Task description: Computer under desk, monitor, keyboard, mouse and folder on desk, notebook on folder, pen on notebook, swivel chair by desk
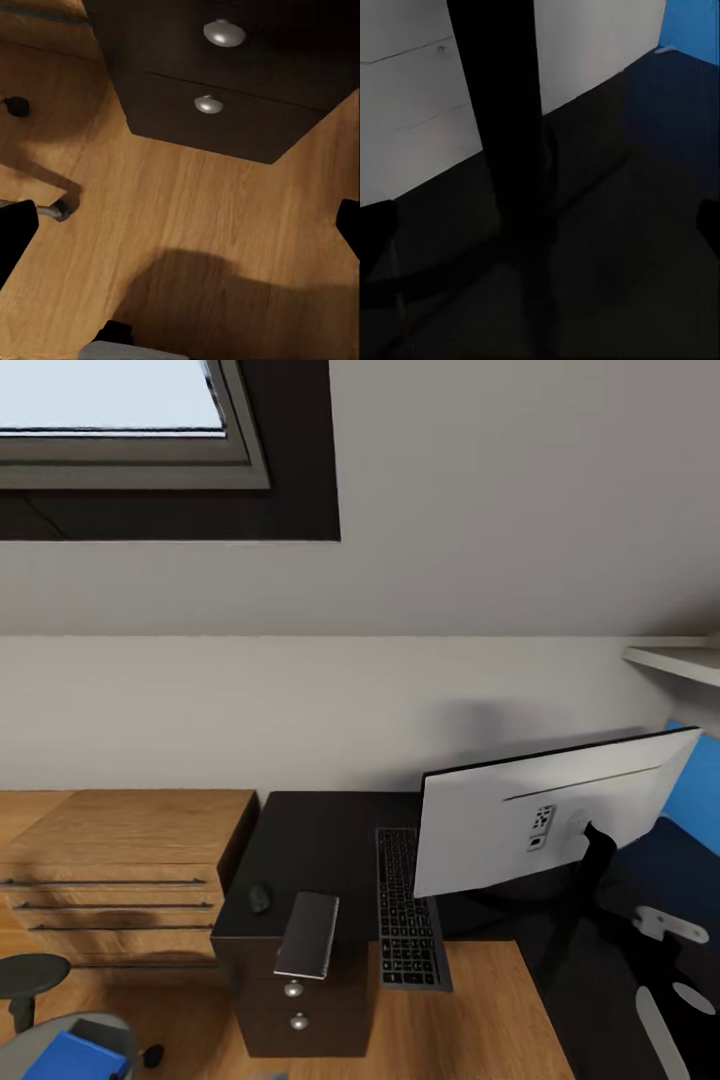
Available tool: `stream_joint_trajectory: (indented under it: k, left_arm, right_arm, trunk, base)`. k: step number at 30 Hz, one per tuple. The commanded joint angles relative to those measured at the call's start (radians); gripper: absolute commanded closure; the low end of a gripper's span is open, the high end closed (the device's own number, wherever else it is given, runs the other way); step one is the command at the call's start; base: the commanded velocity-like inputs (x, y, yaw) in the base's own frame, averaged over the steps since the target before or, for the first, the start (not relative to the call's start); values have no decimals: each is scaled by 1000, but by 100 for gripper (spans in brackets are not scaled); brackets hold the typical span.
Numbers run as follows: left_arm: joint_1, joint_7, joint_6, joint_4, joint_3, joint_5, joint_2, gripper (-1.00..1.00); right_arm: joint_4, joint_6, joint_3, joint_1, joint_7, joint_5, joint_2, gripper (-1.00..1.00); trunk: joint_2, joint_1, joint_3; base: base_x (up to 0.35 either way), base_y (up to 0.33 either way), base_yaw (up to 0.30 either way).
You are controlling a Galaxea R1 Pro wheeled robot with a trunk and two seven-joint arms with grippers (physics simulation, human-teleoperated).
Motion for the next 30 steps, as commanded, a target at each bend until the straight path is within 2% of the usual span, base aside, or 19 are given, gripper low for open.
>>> stream_joint_trajectory:
  k: [1,2,3,5,6,8,11,14,16,19,30]
  left_arm:
    - [-1,7,95,-53,-4,29,0,-100]
    - [-1,7,147,-77,-4,42,0,-100]
    - [-1,7,248,-123,-3,75,2,-100]
    - [-1,6,338,-167,-3,115,4,-100]
    - [-1,6,409,-211,-4,154,6,-100]
    - [-1,6,476,-264,-5,197,12,-100]
    - [-1,6,519,-300,-6,226,24,-100]
    - [-1,5,536,-315,-7,238,43,-100]
    - [0,1,540,-322,-9,245,85,-100]
    - [0,-1,540,-323,-12,247,102,-100]
    - [1,-1,540,-319,-15,250,114,-100]
  right_arm:
    - [0,1,1,-1,-3,1,0,-100]
    - [0,1,1,-1,-3,6,0,-100]
    - [0,1,2,-1,-3,14,1,-100]
    - [1,1,2,-1,-3,19,4,-100]
    - [0,1,2,-1,-3,22,7,-100]
    - [0,1,2,-1,-3,25,11,-100]
    - [-1,2,1,-1,-4,27,15,-100]
    - [-1,2,0,-1,-4,28,21,-100]
    - [-1,2,0,-1,-3,29,27,-100]
    - [-3,2,-1,0,0,29,28,-100]
    - [-3,2,0,1,-1,28,31,-100]
  trunk:
    - [-2,1,-2]
    - [-2,1,-2]
    - [-2,1,-2]
    - [-2,1,-2]
    - [-2,1,-2]
    - [-2,1,-2]
    - [-2,1,-2]
    - [-2,1,-2]
    - [-2,1,-2]
    - [-2,1,-2]
    - [-2,1,-2]
  base:
    - [0,0,-118]
    - [0,0,-94]
    - [0,0,-60]
    - [0,0,-44]
    - [0,0,-25]
    - [0,0,-16]
    - [0,0,-8]
    - [0,0,-3]
    - [0,0,-1]
    - [0,0,0]
    - [0,0,0]
